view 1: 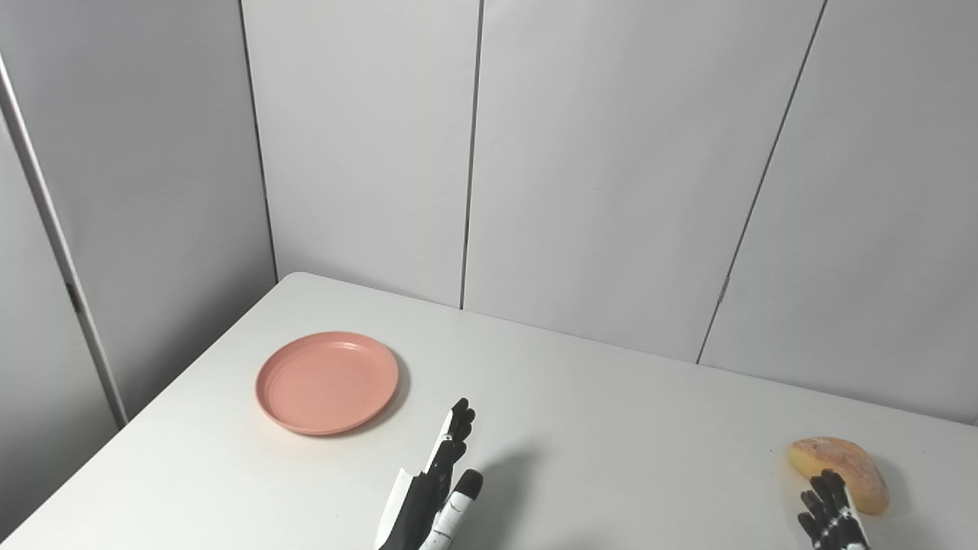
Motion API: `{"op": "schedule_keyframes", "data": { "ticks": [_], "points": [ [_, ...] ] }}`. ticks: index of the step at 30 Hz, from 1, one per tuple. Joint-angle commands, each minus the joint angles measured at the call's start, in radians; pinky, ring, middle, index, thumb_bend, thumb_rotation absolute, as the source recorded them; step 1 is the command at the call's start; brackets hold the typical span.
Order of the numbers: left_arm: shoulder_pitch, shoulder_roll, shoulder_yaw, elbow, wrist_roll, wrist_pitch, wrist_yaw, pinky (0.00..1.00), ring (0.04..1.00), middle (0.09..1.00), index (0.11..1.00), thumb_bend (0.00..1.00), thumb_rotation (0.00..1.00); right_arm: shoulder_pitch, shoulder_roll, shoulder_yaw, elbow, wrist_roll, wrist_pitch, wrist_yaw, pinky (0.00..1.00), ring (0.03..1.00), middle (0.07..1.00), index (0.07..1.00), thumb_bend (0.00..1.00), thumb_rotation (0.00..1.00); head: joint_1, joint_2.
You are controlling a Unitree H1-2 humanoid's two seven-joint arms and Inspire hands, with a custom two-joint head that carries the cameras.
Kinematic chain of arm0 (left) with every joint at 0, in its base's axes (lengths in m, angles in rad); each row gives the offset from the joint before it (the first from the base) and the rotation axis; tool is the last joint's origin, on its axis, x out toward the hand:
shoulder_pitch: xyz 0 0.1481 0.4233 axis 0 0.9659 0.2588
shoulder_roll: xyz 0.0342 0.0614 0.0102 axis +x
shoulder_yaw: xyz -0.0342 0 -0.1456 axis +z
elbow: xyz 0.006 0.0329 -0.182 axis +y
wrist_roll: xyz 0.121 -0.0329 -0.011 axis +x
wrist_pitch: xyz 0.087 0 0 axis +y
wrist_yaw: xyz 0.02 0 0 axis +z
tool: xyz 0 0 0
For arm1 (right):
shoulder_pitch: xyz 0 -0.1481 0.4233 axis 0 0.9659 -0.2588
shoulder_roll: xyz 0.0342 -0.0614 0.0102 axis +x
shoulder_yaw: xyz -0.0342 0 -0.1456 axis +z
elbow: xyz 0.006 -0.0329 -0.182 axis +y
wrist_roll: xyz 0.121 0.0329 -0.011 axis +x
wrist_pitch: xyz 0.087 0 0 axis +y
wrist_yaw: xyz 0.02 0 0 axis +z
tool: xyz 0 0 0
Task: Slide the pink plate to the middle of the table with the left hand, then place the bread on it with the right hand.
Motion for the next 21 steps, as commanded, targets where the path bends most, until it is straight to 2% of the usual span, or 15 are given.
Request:
{"op": "schedule_keyframes", "data": {
  "ticks": [1,6,11,15,19,21],
  "points": [
    [0.028,-0.024,-0.011,0.092,-0.009,0.005,0.008,1.00,1.000,1.000,1.000,0.84,0.99,0.066,0.013,0.002,0.045,0.008,0.001,0.004,1.00,1.000,1.000,1.000,0.86,1.00,-0.001,0.001],
    [0.032,-0.033,-0.012,0.059,-0.020,0.035,0.005,1.00,1.000,1.000,1.000,0.83,0.98,0.074,0.009,0.001,0.026,0.019,0.018,0.008,1.00,1.000,1.000,1.000,0.85,1.00,0.004,0.027],
    [0.018,-0.036,-0.019,0.009,-0.043,0.049,-0.012,1.00,0.990,0.994,0.999,0.87,1.00,0.081,0.004,0.000,0.009,0.020,0.029,0.008,1.00,1.000,1.000,1.000,0.84,1.00,0.017,0.044],
    [-0.025,-0.027,-0.013,-0.021,-0.068,0.043,-0.020,0.96,0.936,0.932,0.946,0.88,1.00,0.080,0.004,-0.001,0.011,0.028,0.022,0.012,1.00,1.000,1.000,1.000,0.84,1.00,0.018,0.052],
    [-0.080,-0.012,0.008,-0.069,-0.083,0.102,-0.016,0.94,0.888,0.881,0.893,0.94,1.00,0.081,0.005,0.002,0.011,0.025,0.024,0.008,1.00,1.000,1.000,1.000,0.83,1.00,0.009,0.054],
    [-0.109,-0.002,0.021,-0.078,-0.090,0.108,-0.013,0.91,0.851,0.846,0.855,0.94,1.00,0.081,0.004,0.002,0.009,0.023,0.029,0.005,1.00,1.000,0.998,1.000,0.83,1.00,0.005,0.055]
  ]
}}
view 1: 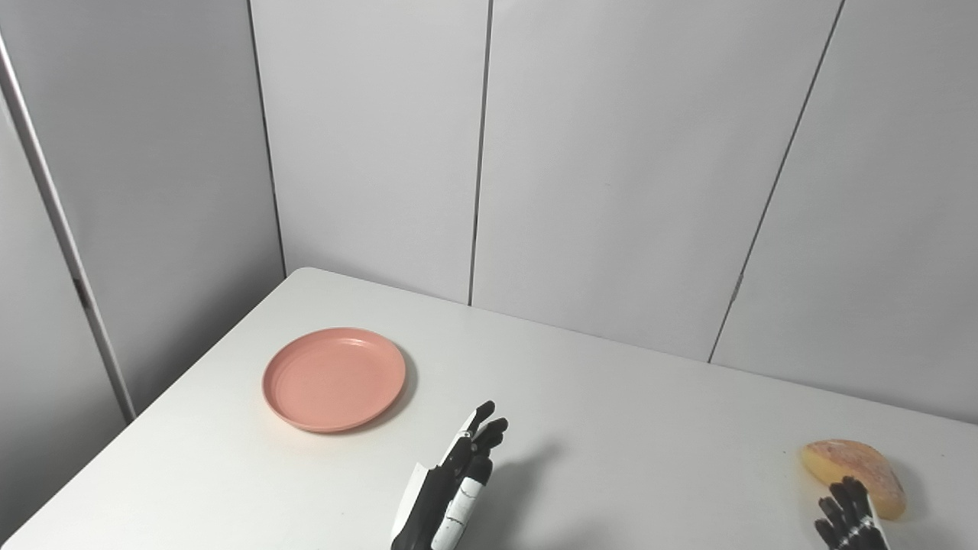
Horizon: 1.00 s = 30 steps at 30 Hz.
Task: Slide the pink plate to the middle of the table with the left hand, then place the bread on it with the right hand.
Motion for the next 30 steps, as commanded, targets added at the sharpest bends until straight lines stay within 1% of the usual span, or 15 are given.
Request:
{"op": "schedule_keyframes", "data": {
  "ticks": [1,3,5,8,9,12,15,17,19,21,27,30],
  "points": [
    [-0.075,0.007,0.016,-0.042,-0.010,-0.008,0.003,0.88,0.822,0.821,0.828,0.94,1.00,0.065,0.003,0.000,0.049,0.000,0.021,0.003,1.00,1.000,0.998,1.000,0.83,1.00,-0.003,0.002],
    [-0.105,0.017,0.032,-0.044,-0.015,-0.008,0.006,0.86,0.806,0.807,0.813,0.95,1.00,0.067,0.002,0.001,0.045,0.000,0.022,0.003,1.00,1.000,0.999,1.000,0.83,1.00,-0.003,0.003],
    [-0.139,0.031,0.051,-0.052,-0.031,0.000,0.002,0.84,0.786,0.803,0.827,0.97,1.00,0.069,0.003,0.001,0.041,0.002,0.023,0.002,1.00,1.000,0.999,1.000,0.84,1.00,-0.001,0.003],
    [-0.164,0.043,0.066,-0.063,-0.047,0.015,-0.004,0.82,0.769,0.800,0.838,1.00,1.00,0.069,0.004,0.001,0.037,0.003,0.027,0.002,1.00,1.000,0.997,1.000,0.84,1.00,0.002,0.004],
    [-0.182,0.053,0.079,-0.063,-0.071,0.016,-0.010,0.82,0.768,0.799,0.838,1.00,1.00,0.069,0.003,0.001,0.038,0.005,0.028,0.003,1.00,1.000,0.997,1.000,0.84,1.00,0.002,0.004],
    [-0.233,0.094,0.114,-0.061,-0.120,0.025,-0.028,0.80,0.770,0.799,0.827,1.00,1.00,0.069,0.004,0.001,0.039,-0.004,0.027,-0.002,1.00,0.998,0.996,1.000,0.85,1.00,0.001,0.004],
    [-0.269,0.136,0.141,-0.053,-0.138,0.038,-0.040,0.76,0.767,0.784,0.795,1.00,1.00,0.069,0.005,0.002,0.037,-0.009,0.028,-0.003,1.00,0.993,0.992,1.000,0.84,1.00,0.000,0.003],
    [-0.296,0.173,0.161,-0.034,-0.149,0.030,-0.050,0.75,0.773,0.784,0.791,1.00,1.00,0.067,0.004,0.002,0.039,-0.006,0.029,0.000,1.00,0.996,0.993,1.000,0.84,1.00,-0.001,0.003],
    [-0.315,0.210,0.176,-0.008,-0.159,0.017,-0.060,0.76,0.780,0.792,0.800,1.00,1.00,0.066,0.005,0.002,0.042,-0.007,0.024,0.001,1.00,0.996,0.994,1.000,0.83,1.00,-0.002,0.002],
    [-0.332,0.241,0.191,0.008,-0.167,0.019,-0.066,0.78,0.791,0.803,0.813,1.00,1.00,0.065,0.004,0.003,0.044,-0.007,0.023,0.002,1.00,0.998,0.996,1.000,0.83,1.00,-0.001,0.001],
    [-0.358,0.302,0.229,0.003,-0.202,0.052,-0.073,0.80,0.832,0.832,0.845,1.00,1.00,0.064,0.006,0.003,0.045,-0.009,0.020,0.002,1.00,0.998,0.997,1.000,0.83,1.00,-0.003,-0.001],
    [-0.370,0.339,0.251,0.023,-0.225,0.053,-0.087,0.82,0.836,0.834,0.849,1.00,1.00,0.064,0.008,0.004,0.042,-0.011,0.025,0.000,1.00,0.996,0.995,1.000,0.82,1.00,-0.007,-0.001]
  ]
}}
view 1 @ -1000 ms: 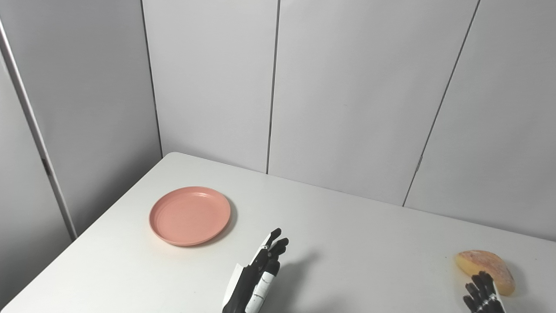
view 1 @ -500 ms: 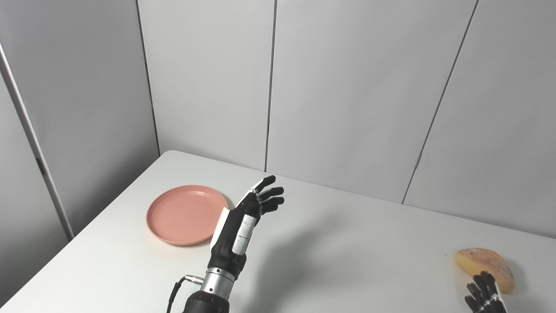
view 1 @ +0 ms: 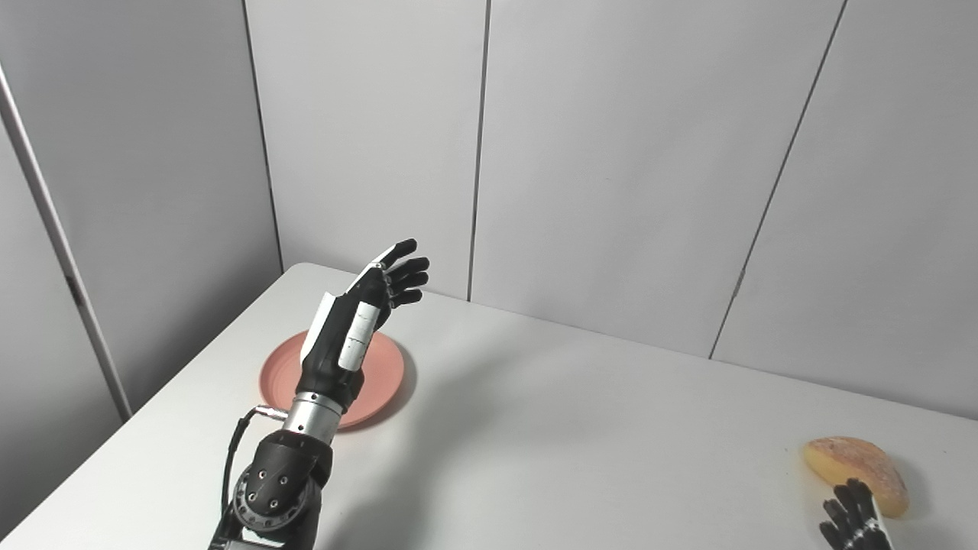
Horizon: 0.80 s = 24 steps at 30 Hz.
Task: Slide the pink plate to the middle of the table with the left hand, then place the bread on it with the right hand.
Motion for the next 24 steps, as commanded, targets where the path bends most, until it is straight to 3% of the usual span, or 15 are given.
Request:
{"op": "schedule_keyframes", "data": {
  "ticks": [1,6,10,16,24],
  "points": [
    [-0.062,0.045,0.024,-0.004,-0.017,-0.009,-0.009,0.82,0.835,0.832,0.849,1.00,1.00,0.064,0.008,0.001,0.047,0.000,0.015,0.000,1.00,0.996,0.995,1.000,0.81,1.00,-0.002,-0.001],
    [-0.084,0.091,0.049,0.047,-0.006,0.004,-0.003,0.83,0.823,0.810,0.844,1.00,0.99,0.066,0.010,0.001,0.036,0.003,0.027,-0.001,1.00,0.991,0.990,0.992,0.82,1.00,-0.004,0.002],
    [-0.108,0.131,0.060,0.122,0.003,-0.022,-0.005,0.77,0.810,0.802,0.837,1.00,0.98,0.067,0.007,0.002,0.036,-0.004,0.022,-0.001,1.00,0.987,0.987,0.994,0.82,1.00,-0.007,0.005],
    [-0.131,0.162,0.069,0.210,-0.001,-0.063,-0.019,0.78,0.823,0.818,0.854,1.00,0.98,0.067,0.006,0.001,0.032,-0.004,0.023,0.001,1.00,0.979,0.978,0.985,0.81,1.00,-0.012,0.009],
    [-0.202,0.211,0.097,0.468,-0.018,-0.183,-0.040,0.81,0.833,0.826,0.868,1.00,0.99,0.070,-0.001,-0.003,0.027,0.001,0.035,0.004,1.00,0.990,0.991,1.000,0.81,1.00,0.014,0.010]
  ]
}}
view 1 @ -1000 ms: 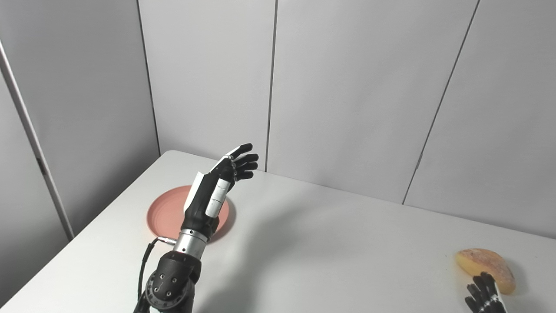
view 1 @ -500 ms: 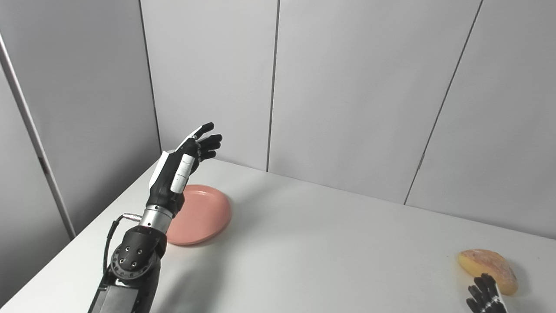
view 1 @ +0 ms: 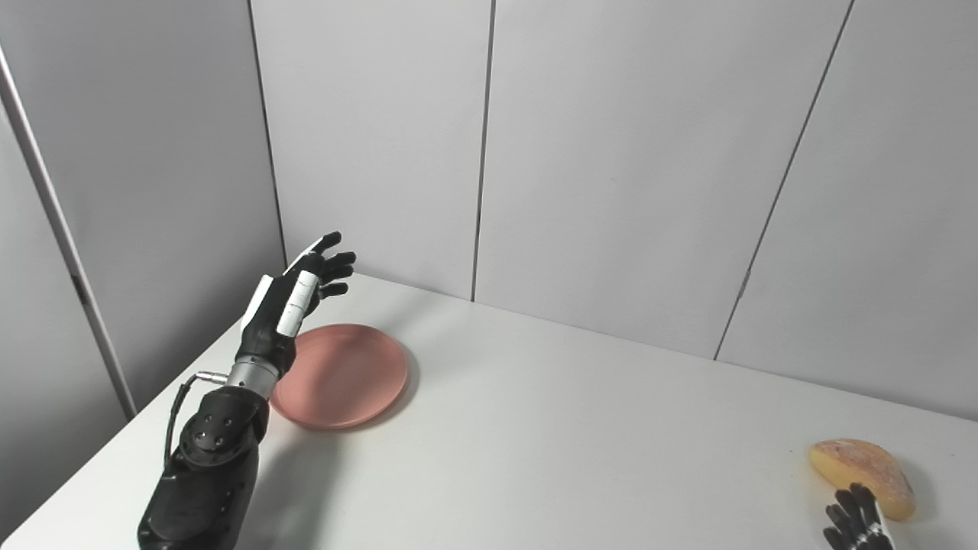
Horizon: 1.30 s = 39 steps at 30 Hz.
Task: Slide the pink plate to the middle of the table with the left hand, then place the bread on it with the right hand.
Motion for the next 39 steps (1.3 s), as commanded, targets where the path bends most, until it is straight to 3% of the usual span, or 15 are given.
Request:
{"op": "schedule_keyframes", "data": {
  "ticks": [1,6,11,21,27,39],
  "points": [
    [-0.072,0.050,0.016,0.045,-0.012,-0.087,-0.004,0.81,0.833,0.825,0.869,1.00,0.99,0.063,0.002,-0.003,0.037,0.008,0.018,0.002,1.00,0.987,0.989,1.000,0.81,1.00,-0.003,0.002],
    [-0.121,0.091,0.031,0.233,-0.030,-0.200,-0.028,0.81,0.844,0.829,0.880,1.00,1.00,0.068,0.002,-0.005,0.029,0.011,0.027,0.000,1.00,0.977,0.981,0.998,0.79,1.00,-0.007,0.006],
    [-0.152,0.123,0.042,0.366,-0.039,-0.266,-0.033,0.78,0.837,0.822,0.880,1.00,0.98,0.067,-0.006,-0.004,0.029,0.014,0.033,0.008,1.00,0.990,0.991,1.000,0.80,1.00,-0.005,0.008],
    [-0.151,0.148,0.047,0.434,-0.030,-0.275,-0.018,0.70,0.830,0.808,0.865,1.00,0.97,0.066,-0.007,-0.005,0.026,0.015,0.040,0.008,1.00,0.987,0.990,0.996,0.76,1.00,-0.006,0.013],
    [-0.136,0.138,0.045,0.484,-0.037,-0.274,-0.020,0.78,0.818,0.814,0.866,0.99,0.95,0.071,-0.008,-0.004,0.015,0.011,0.043,0.007,1.00,0.983,0.985,0.990,0.77,1.00,-0.012,0.022],
    [-0.139,0.100,0.007,0.553,-0.009,-0.277,-0.033,0.77,0.817,0.816,0.877,1.00,0.98,0.077,-0.004,-0.005,-0.008,0.012,0.049,0.003,1.00,0.977,0.982,0.993,0.77,1.00,-0.020,0.030]
  ]
}}
